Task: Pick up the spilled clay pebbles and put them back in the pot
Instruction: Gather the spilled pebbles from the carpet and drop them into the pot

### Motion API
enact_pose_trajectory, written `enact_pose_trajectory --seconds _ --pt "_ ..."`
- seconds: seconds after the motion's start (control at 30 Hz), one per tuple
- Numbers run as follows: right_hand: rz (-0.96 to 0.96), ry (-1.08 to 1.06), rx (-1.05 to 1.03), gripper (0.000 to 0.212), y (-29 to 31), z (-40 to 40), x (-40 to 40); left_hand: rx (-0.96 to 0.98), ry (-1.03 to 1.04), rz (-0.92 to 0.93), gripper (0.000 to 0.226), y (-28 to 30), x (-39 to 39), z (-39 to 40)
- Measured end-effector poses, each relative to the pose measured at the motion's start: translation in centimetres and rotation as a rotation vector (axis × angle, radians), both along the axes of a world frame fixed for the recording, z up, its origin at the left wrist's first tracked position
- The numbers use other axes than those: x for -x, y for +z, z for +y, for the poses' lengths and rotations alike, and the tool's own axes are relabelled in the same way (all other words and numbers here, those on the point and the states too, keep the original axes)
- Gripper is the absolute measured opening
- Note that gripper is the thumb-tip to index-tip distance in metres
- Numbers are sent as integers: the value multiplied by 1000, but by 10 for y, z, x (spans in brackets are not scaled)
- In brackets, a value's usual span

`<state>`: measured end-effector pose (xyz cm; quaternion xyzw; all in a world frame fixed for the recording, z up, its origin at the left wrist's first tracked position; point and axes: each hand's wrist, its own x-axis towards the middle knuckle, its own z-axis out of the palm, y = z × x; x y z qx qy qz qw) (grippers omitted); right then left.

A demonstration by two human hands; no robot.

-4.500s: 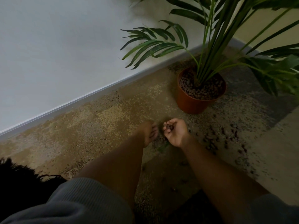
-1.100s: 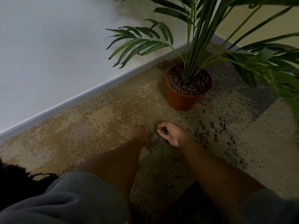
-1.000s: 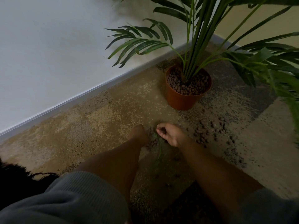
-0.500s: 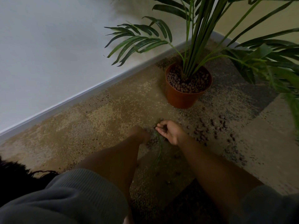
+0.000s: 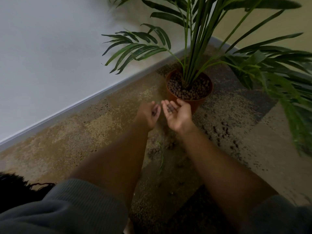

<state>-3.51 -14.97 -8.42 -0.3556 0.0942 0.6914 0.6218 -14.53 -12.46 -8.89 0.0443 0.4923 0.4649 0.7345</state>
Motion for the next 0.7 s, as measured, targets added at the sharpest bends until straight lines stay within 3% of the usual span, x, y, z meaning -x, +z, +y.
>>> enact_pose_trajectory --seconds 0.17,0.27,0.37,0.47,0.57,0.7 --pt "-13 -204 -57 45 35 17 -19 -155 13 -58 32 43 -38 24" --pt "-23 -271 -62 48 48 21 -32 -192 -56 -57 23 57 -61 28" --pt "-37 -255 -110 46 57 18 -39 -207 -197 -105 26 67 -74 27" --pt "14 -238 -139 48 58 14 -44 -199 -250 -166 45 70 -76 26" --pt "27 -213 -136 47 53 13 -43 -193 -211 -136 50 67 -72 25" --pt "-115 -123 -42 44 41 12 -30 -211 -87 -47 46 52 -52 22"
